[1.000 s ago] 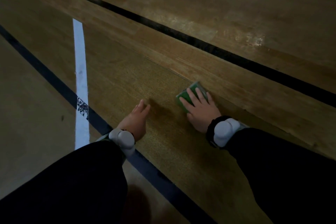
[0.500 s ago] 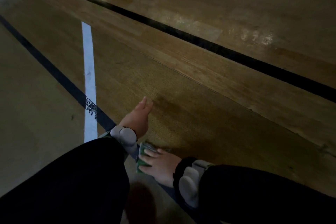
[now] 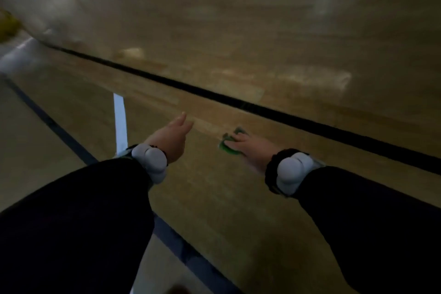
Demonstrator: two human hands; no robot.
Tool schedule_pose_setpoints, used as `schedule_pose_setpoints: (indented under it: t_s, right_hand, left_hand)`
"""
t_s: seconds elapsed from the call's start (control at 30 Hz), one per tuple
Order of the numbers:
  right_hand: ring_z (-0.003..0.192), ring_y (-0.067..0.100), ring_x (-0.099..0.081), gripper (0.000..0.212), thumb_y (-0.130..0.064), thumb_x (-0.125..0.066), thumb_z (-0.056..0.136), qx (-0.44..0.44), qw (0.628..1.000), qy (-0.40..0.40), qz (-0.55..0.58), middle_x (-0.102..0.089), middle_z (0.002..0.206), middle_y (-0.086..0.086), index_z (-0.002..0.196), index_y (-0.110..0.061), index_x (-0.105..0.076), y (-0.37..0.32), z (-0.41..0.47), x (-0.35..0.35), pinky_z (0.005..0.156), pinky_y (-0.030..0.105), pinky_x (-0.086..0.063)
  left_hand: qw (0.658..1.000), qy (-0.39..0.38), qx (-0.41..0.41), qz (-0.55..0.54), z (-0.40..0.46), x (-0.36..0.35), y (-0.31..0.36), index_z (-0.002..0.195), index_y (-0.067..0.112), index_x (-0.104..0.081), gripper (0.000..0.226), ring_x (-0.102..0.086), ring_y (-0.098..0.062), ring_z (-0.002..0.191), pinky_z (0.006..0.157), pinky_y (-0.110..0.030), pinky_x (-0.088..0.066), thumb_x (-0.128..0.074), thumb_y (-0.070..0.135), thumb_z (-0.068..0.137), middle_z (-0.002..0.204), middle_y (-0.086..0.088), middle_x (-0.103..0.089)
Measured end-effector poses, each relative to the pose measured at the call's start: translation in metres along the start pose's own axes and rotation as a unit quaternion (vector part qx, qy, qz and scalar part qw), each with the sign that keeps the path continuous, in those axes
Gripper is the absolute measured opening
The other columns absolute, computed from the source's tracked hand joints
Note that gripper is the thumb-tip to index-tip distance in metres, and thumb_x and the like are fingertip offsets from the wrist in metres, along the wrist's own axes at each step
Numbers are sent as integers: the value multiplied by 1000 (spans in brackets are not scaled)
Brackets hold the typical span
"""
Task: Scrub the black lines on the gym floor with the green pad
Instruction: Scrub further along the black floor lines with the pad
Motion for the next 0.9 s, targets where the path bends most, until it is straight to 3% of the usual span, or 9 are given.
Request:
schedule_pose_setpoints:
  t_s: [0.1, 0.17, 0.27, 0.4, 0.53, 0.77, 0.9]
  right_hand:
    - [148, 24, -9, 49, -10, -27, 105, -42, 998, 51, -6, -9, 161, 5, 153, -17, -18, 8, -16, 74, 117, 36, -15]
    - [148, 23, -11, 49, -11, -27, 105, -56, 995, 78, -20, -10, 161, 4, 153, -18, -19, 8, -19, 95, 118, 37, -17]
    - [149, 23, -4, 51, -12, -28, 105, -94, 989, 115, -17, -3, 162, 4, 153, -19, -16, 15, -20, 119, 120, 38, -12]
    - [149, 22, -1, 50, -14, -27, 105, -151, 980, 130, -12, 1, 162, 3, 153, -21, -14, 20, -12, 150, 120, 41, -14]
    - [149, 22, 0, 51, -15, -25, 105, -233, 959, 160, -34, 2, 162, 4, 154, -21, -13, 5, 7, 183, 121, 41, -14]
    - [149, 26, -3, 50, -16, -25, 105, -343, 925, 154, -59, -1, 161, 9, 153, -19, -14, -47, 66, 223, 119, 37, -13]
    - [148, 26, -6, 50, -14, -25, 104, -364, 912, 162, -95, -6, 161, 11, 153, -18, -14, -73, 94, 255, 120, 40, -14]
  left_hand:
    - [998, 57, -31, 14, 12, 82, 13, 152, 19, -13, 57, -32, -27, 140, 94, -33, -41, -35, 8, 101, 161, -2, 6]
    - [996, 67, -52, 21, 22, 107, 20, 152, 19, -12, 57, -26, -26, 143, 101, -35, -41, -34, 9, 101, 161, -2, 5]
    - [991, 84, -98, 38, 48, 129, 31, 152, 19, -13, 56, -25, -27, 143, 104, -36, -38, -34, 12, 101, 161, -2, 5]
    - [984, 92, -151, 26, 79, 146, 42, 153, 24, -11, 55, -41, -29, 133, 92, -32, -45, -33, 18, 102, 160, 3, 11]
    - [966, 103, -237, 14, 114, 164, 25, 153, 23, -8, 55, -6, -20, 148, 114, -34, -30, -32, 18, 103, 160, 2, 15]
    - [942, 103, -319, -34, 174, 181, -54, 152, 23, -13, 55, -3, -20, 149, 115, -36, -27, -35, 18, 102, 159, 3, 16]
    - [941, 95, -321, -54, 196, 179, -87, 151, 24, -16, 54, -3, -18, 149, 116, -34, -26, -36, 18, 102, 159, 4, 15]
Point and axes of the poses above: each hand's wrist, its own z-axis towards the middle knuckle, its own x-axis out of the back of the hand, y = z × x, the point moved 1 cm from there along z, towards the middle knuckle
